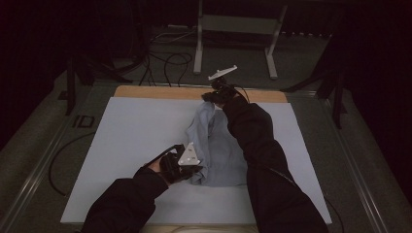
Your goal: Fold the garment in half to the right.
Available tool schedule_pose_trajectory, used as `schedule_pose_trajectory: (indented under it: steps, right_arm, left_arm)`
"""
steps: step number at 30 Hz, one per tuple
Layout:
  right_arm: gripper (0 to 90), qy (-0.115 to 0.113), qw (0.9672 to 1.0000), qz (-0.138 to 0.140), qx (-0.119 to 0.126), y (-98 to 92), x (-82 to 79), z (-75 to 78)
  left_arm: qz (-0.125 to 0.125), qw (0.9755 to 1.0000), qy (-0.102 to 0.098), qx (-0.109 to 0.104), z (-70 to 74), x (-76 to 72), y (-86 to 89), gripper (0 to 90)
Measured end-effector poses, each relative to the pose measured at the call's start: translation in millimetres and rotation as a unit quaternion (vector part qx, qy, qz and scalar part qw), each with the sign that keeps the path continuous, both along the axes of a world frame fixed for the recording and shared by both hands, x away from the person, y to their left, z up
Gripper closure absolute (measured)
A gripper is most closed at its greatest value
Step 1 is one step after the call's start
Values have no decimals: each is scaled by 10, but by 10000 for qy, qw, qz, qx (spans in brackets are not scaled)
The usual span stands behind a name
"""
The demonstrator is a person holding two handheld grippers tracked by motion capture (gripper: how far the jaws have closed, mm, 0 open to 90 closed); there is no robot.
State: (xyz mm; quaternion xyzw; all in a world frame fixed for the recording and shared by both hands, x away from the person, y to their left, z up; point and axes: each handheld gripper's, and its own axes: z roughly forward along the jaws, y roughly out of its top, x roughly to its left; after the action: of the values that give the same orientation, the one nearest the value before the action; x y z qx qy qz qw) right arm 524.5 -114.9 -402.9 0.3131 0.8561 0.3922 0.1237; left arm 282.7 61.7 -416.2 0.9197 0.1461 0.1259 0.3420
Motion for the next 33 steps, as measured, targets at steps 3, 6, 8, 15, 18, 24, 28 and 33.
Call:
schedule_pose_trajectory:
  steps: [3, 6, 8, 15, 18, 24, 28, 33]
  right_arm:
    - [873, -11, 10000, -31, 3, -129, -14, 11]
    - [872, -9, 10000, -85, 35, -252, -26, 11]
    - [872, 3, 9999, -123, 22, -320, -35, 2]
    - [872, 30, 9997, -203, 120, -537, -40, -74]
    - [872, 51, 9996, -225, 164, -594, -38, -126]
    - [872, 115, 9992, -232, 295, -645, -10, -259]
    - [871, 173, 9992, -200, 298, -630, 23, -351]
    - [870, 294, 9986, -108, 416, -594, 95, -498]
  left_arm:
    - [-77, 10000, 16, -9, 14, 21, -86, 858]
    - [-136, 9999, 44, -10, 30, 35, -166, 858]
    - [-205, 9998, 26, 37, 37, 54, -282, 858]
    - [-372, 9992, 21, 147, -3, 77, -535, 857]
    - [-406, 9989, 4, 215, -40, 78, -650, 857]
    - [-456, 9985, 50, 293, -132, 100, -798, 857]
    - [-438, 9985, 127, 304, -214, 123, -830, 856]
    - [-388, 9983, 245, 350, -406, 156, -915, 856]
